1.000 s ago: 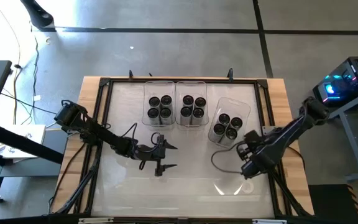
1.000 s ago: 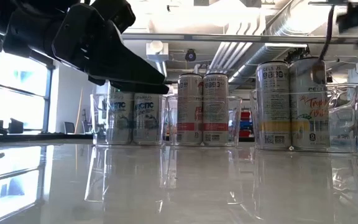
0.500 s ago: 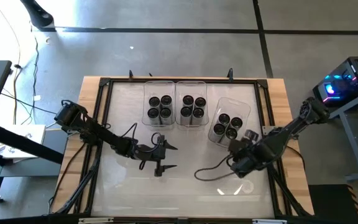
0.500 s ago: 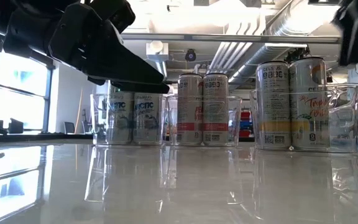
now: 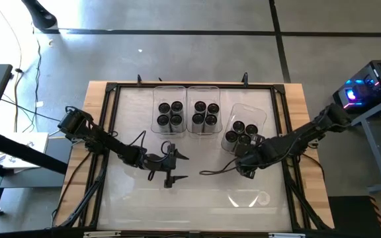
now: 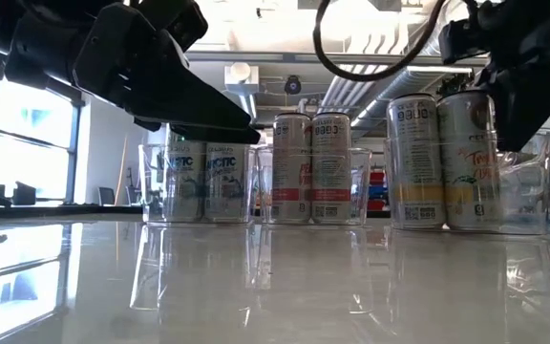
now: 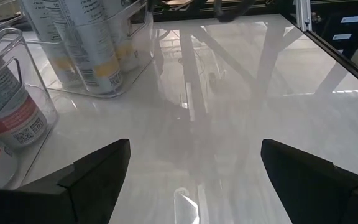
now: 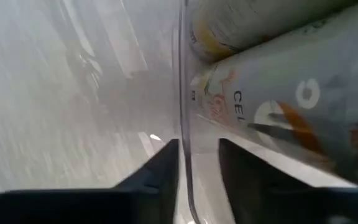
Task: Sort soda cans
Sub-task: Move the transparent bins to the top center of the table
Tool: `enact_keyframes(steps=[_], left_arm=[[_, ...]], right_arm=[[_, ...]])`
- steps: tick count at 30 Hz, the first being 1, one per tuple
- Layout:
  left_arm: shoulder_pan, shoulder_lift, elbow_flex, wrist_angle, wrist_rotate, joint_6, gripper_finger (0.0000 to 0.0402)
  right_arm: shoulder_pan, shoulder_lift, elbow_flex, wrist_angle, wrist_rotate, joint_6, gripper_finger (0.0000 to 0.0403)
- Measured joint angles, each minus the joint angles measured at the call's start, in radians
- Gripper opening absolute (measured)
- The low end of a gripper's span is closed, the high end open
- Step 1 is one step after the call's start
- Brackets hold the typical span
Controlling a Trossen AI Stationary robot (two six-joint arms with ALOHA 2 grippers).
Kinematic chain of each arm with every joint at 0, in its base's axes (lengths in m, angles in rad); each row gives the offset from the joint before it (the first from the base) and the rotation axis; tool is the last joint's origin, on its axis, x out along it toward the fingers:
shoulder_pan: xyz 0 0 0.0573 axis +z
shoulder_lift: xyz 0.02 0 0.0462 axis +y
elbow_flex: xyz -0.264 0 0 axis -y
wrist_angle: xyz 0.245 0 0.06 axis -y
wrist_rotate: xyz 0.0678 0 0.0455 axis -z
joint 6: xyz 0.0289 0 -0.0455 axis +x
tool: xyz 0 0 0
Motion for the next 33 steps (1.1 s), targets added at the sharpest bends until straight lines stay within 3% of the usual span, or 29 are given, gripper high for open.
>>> enact_keyframes(steps=[5,19,33], left_arm=[[0.0,0.0,0.0,0.0,0.0,0.0,0.0355],[0.0,0.0,0.0,-0.001,0.0,0.0,0.0355],[0.0,0.0,0.0,0.0,0.0,0.001,0.0355]], right_arm=[[-0.003,0.002,-0.001,-0.003,-0.012,-0.084,0.0012],[-0.075,0.003,-0.003,-0.106,-0.027,-0.49,0.0003],[-0.295,0.004,-0.004,-0.123,-0.014,-0.824,0.0001]])
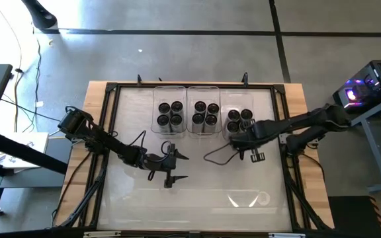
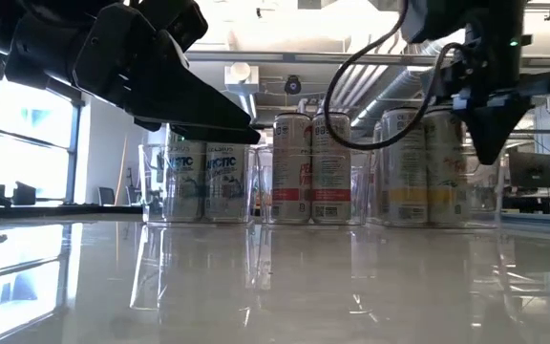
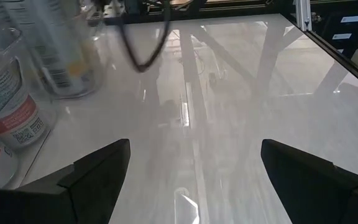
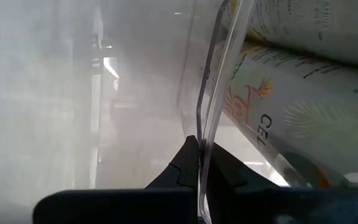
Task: Sort soda cans
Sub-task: Move the transparent bins to the top center of the table
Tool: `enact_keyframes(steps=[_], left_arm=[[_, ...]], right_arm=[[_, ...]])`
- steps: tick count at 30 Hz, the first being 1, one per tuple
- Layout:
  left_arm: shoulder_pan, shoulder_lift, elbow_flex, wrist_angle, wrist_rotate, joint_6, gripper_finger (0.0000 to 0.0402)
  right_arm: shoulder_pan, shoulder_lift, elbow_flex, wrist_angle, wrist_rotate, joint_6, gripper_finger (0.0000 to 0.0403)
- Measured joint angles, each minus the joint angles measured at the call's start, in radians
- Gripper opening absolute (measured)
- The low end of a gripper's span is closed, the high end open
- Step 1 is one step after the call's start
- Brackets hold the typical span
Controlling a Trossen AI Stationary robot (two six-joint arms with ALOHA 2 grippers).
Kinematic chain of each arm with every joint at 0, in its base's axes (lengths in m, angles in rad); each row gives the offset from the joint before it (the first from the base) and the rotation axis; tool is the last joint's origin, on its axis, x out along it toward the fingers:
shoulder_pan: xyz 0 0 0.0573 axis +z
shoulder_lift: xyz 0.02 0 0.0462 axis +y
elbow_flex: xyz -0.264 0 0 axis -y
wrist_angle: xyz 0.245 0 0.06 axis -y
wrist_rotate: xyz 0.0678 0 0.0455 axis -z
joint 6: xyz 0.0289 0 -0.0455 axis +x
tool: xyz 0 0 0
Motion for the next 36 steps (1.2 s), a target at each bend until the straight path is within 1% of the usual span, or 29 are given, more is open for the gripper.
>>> enact_keyframes(steps=[6,10,16,23,27,30,36], left_arm=[[0.0,0.0,0.0,0.0,0.0,0.0,0.0355],[0.0,0.0,0.0,0.0,0.0,0.0,0.0355],[0.0,0.0,0.0,0.001,0.0,0.002,0.0355],[0.0,0.0,0.0,0.001,0.0,0.002,0.0355],[0.0,0.0,0.0,0.001,0.0,0.002,0.0355],[0.0,0.0,0.0,0.001,0.0,0.002,0.0355],[0.0,0.0,0.0,0.001,0.0,0.001,0.0355]], right_arm=[[-0.095,-0.001,0.0,0.042,-0.007,-0.101,0.0001],[-0.139,-0.001,0.0,0.06,-0.01,-0.142,0.0001],[-0.17,-0.001,0.0,0.088,-0.011,-0.164,0.0001],[-0.171,-0.001,-0.001,0.13,-0.002,-0.169,0.0009],[-0.171,0.0,-0.001,0.137,0.003,-0.169,0.0024],[-0.17,0.001,0.0,0.16,0.006,-0.169,0.0044],[-0.17,0.001,0.013,0.098,-0.01,-0.104,0.0111]])
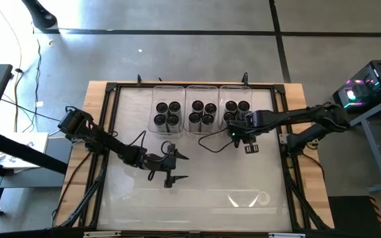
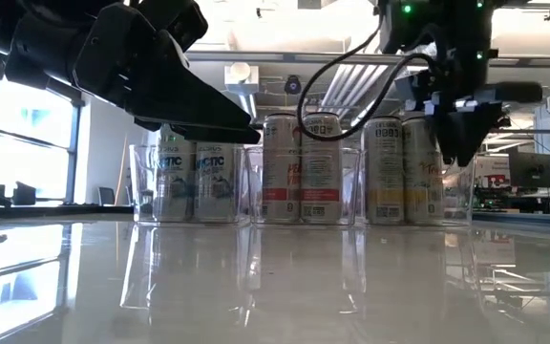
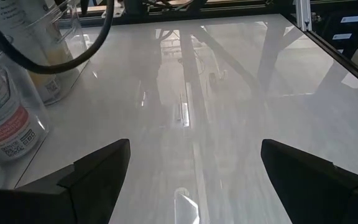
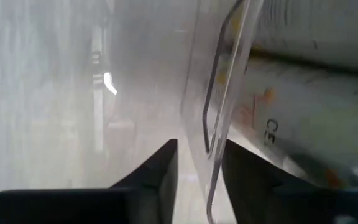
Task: Sort soda cans
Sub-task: Move the transparent bins to the top center of the table, then return to Home Position
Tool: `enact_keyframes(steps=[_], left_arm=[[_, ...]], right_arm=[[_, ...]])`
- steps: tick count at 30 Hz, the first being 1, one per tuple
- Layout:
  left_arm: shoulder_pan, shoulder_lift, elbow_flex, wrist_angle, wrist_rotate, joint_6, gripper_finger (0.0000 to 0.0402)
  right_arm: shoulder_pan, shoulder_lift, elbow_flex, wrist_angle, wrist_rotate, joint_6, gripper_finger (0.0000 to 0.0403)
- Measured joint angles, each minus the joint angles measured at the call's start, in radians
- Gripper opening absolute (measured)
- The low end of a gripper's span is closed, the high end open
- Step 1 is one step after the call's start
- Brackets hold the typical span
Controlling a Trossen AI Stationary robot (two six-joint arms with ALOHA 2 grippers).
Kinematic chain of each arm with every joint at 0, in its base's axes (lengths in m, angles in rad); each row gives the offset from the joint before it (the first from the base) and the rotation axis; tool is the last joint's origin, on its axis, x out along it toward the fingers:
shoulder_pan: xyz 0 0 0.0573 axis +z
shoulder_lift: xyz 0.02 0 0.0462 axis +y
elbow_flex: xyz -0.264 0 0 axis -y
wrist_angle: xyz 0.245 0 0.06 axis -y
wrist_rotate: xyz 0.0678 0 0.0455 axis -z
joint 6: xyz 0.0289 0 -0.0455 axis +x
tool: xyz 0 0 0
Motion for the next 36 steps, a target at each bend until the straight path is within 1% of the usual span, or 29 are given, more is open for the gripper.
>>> enact_keyframes(steps=[2,5,8,11,15,20,21,23,25,27,30,32,34,36], left_arm=[[0.0,0.0,0.0,0.0,0.0,-0.003,0.0355],[0.0,-0.006,0.0,-0.003,0.0,-0.025,0.0355],[0.0,-0.036,0.0,-0.002,-0.008,-0.036,0.0355],[0.0,-0.096,0.0,-0.004,-0.015,-0.035,0.0355],[0.005,-0.228,0.0,-0.064,-0.017,-0.022,0.0355],[0.056,-0.454,0.0,-0.201,-0.018,-0.016,0.0355],[0.075,-0.5,0.0,-0.228,-0.009,-0.012,0.0352],[0.126,-0.583,0.0,-0.282,0.05,0.008,0.0342],[0.187,-0.659,0.0,-0.342,0.118,0.013,0.0323],[0.248,-0.725,0.0,-0.389,0.146,0.01,0.0296],[0.328,-0.816,0.0,-0.484,0.125,0.029,0.0238],[0.377,-0.868,0.0,-0.548,0.12,0.027,0.0192],[0.416,-0.916,0.0,-0.603,0.12,0.024,0.0142],[0.442,-0.955,0.0,-0.644,0.131,0.024,0.0091]], right_arm=[[0.001,0.0,0.025,-0.043,-0.007,0.03,0.0134],[0.0,0.0,0.082,-0.151,-0.094,0.101,0.0157],[0.005,-0.004,0.146,-0.248,-0.183,0.229,0.0164],[0.047,-0.035,0.174,-0.277,-0.212,0.315,0.0165],[0.165,-0.133,0.151,-0.194,-0.197,0.432,0.0165],[0.359,-0.312,0.072,-0.018,-0.067,0.649,0.0165],[0.398,-0.351,0.044,0.048,-0.033,0.69,0.0165],[0.467,-0.43,-0.036,0.223,0.048,0.738,0.0165],[0.529,-0.503,-0.155,0.468,0.129,0.73,0.0165],[0.567,-0.558,-0.301,0.77,0.166,0.665,0.0164],[0.57,-0.608,-0.515,1.195,0.152,0.523,0.0147],[0.547,-0.641,-0.635,1.424,0.132,0.41,0.0123],[0.497,-0.681,-0.737,1.598,0.086,0.335,0.009],[0.421,-0.728,-0.816,1.72,0.012,0.316,0.005]])
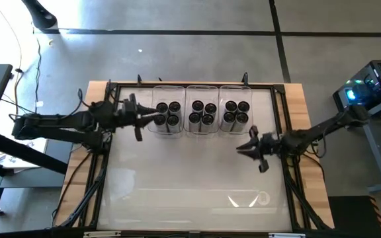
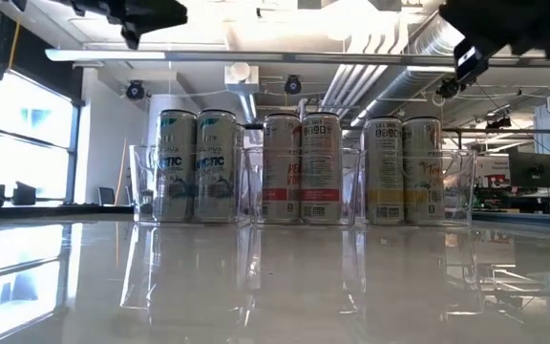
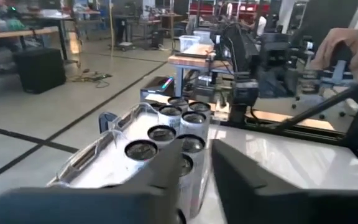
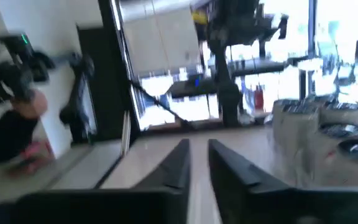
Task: Sort soda cans
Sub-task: Return to Home Position
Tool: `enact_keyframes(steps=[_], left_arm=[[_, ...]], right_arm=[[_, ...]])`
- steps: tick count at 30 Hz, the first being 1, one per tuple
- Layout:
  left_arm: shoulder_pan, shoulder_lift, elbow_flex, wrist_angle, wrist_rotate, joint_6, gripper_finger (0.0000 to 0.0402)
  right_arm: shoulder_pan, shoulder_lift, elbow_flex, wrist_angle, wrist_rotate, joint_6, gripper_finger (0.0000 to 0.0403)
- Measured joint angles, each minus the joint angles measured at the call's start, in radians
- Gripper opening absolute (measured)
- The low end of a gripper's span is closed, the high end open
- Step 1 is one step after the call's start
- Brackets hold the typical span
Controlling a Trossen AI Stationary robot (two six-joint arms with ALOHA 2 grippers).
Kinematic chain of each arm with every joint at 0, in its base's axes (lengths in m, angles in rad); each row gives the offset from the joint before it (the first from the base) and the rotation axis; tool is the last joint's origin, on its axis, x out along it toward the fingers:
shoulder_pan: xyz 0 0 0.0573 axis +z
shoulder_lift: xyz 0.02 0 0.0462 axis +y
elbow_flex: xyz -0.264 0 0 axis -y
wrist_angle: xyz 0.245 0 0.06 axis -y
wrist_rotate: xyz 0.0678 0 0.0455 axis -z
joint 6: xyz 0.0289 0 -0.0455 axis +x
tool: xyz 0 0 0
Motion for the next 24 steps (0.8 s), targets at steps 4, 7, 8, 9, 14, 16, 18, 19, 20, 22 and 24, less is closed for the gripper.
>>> enact_keyframes(steps=[4,7,8,9,14,16,18,19,20,22,24], left_arm=[[0.039,-0.061,0.0,-0.06,0.043,-0.015,0.0011],[0.064,-0.103,0.0,-0.111,0.073,-0.018,0.0015],[0.07,-0.117,0.0,-0.134,0.085,-0.023,0.0016],[0.075,-0.132,-0.005,-0.147,0.098,-0.026,0.0014],[0.084,-0.253,-0.107,-0.153,0.138,-0.059,0.0003],[0.084,-0.323,-0.165,-0.151,0.14,-0.083,0.0002],[0.084,-0.396,-0.225,-0.149,0.14,-0.12,0.0001],[0.084,-0.433,-0.254,-0.148,0.145,-0.136,0.0001],[0.083,-0.47,-0.284,-0.142,0.154,-0.152,0.0001],[0.076,-0.543,-0.34,-0.126,0.169,-0.175,0.0001],[0.055,-0.609,-0.398,-0.073,0.171,-0.189,0.0001]], right_arm=[[-0.182,-0.095,-0.086,0.062,-0.205,0.031,0.0009],[-0.309,-0.159,-0.11,0.044,-0.346,0.07,0.0014],[-0.343,-0.18,-0.113,0.029,-0.392,0.076,0.0012],[-0.371,-0.201,-0.114,0.011,-0.429,0.078,0.0008],[-0.449,-0.309,-0.114,-0.139,-0.48,0.065,0.0003],[-0.463,-0.358,-0.114,-0.228,-0.48,0.061,0.0002],[-0.471,-0.402,-0.114,-0.305,-0.48,0.07,0.0001],[-0.471,-0.42,-0.114,-0.334,-0.481,0.075,0.0001],[-0.468,-0.435,-0.118,-0.344,-0.481,0.079,0.0001],[-0.456,-0.461,-0.148,-0.325,-0.481,0.1,0.0001],[-0.442,-0.483,-0.171,-0.32,-0.48,0.121,0.0001]])
